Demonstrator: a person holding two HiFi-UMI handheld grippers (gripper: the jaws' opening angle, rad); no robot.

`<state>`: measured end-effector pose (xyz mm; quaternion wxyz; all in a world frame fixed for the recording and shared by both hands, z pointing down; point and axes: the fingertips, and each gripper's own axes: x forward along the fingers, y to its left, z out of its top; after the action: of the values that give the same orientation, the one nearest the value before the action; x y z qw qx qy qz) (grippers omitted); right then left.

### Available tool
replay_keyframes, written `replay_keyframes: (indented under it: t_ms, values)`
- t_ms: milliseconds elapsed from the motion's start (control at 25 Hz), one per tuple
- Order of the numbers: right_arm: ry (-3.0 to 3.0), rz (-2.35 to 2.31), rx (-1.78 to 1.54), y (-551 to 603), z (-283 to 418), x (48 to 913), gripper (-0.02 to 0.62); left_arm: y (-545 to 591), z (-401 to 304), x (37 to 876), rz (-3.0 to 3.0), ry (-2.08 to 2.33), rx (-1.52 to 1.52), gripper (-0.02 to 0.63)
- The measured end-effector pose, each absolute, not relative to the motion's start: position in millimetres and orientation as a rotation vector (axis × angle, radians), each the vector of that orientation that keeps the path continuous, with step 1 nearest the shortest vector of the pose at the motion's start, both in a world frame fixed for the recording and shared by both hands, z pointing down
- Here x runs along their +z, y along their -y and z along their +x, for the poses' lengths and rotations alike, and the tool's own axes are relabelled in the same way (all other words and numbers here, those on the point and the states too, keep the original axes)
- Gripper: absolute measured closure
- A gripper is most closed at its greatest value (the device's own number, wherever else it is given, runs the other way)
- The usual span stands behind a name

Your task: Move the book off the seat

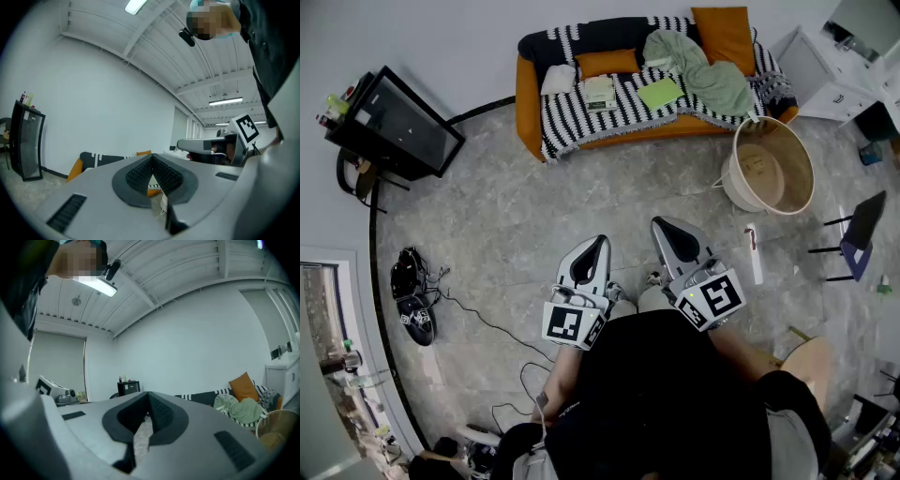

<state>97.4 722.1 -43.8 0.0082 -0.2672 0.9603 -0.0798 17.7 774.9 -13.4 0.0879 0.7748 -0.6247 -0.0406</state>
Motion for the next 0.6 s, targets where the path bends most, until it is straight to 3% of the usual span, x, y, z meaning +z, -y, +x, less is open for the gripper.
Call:
replay_keyframes:
  t_ms: [600]
  values:
    - [-2.982, -0.748, -0.256, -697.5, 149.9, -41.9, 0.581, -744.0, 84.0, -17.7, 2.333, 1.922, -0.051, 0.596]
